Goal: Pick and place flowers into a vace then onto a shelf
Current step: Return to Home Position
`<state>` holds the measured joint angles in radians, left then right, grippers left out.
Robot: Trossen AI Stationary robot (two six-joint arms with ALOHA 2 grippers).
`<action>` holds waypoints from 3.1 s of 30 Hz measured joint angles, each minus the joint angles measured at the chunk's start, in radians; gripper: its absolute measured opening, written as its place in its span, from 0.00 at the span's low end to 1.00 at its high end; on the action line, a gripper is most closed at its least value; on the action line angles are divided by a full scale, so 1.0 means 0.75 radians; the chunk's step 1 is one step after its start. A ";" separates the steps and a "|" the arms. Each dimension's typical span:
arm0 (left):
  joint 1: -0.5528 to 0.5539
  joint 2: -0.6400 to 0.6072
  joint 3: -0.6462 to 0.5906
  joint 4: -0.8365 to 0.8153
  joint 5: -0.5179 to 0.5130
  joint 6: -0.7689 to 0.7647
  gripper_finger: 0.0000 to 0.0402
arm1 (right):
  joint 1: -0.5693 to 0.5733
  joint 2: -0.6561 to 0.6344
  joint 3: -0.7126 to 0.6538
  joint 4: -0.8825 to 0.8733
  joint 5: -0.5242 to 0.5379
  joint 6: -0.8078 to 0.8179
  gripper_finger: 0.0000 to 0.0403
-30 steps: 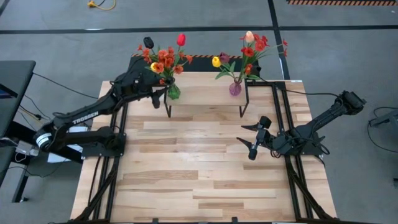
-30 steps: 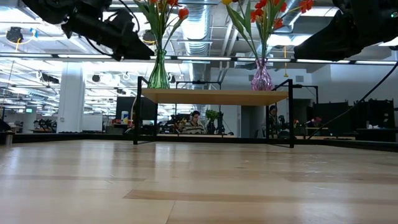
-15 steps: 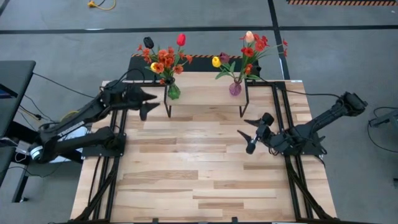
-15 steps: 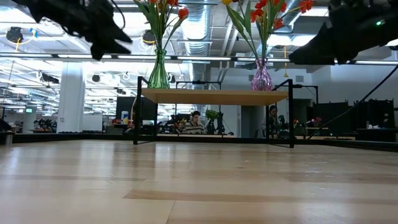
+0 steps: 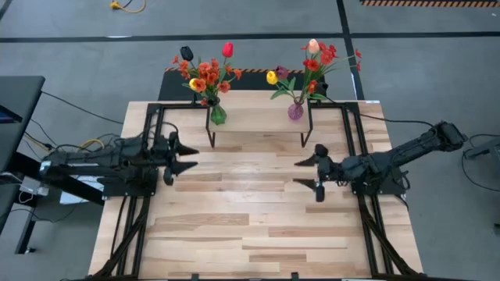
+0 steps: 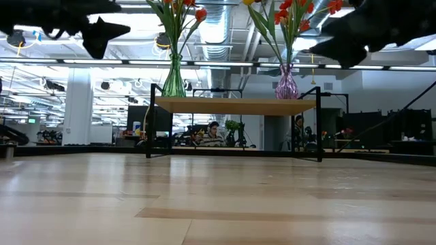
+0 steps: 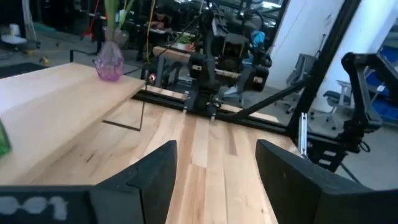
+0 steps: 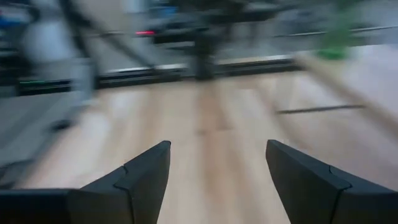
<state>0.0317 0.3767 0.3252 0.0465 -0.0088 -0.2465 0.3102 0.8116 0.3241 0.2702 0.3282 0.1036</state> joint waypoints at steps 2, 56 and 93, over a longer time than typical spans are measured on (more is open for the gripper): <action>-0.097 -0.008 -0.059 0.058 -0.088 0.016 0.52 | -0.068 -0.034 0.000 0.000 -0.248 -0.008 0.64; -0.520 -0.005 -0.421 0.086 -0.413 0.079 0.52 | -0.251 -0.977 -0.423 -0.339 -0.401 0.038 0.64; -0.523 -0.145 -0.415 0.024 -0.388 0.094 0.52 | -0.251 -0.977 -0.424 -0.340 -0.402 0.038 0.64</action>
<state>-0.3603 0.2680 0.0143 0.0642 -0.2997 -0.1761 0.1220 0.0792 0.0063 0.0151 0.0265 0.1321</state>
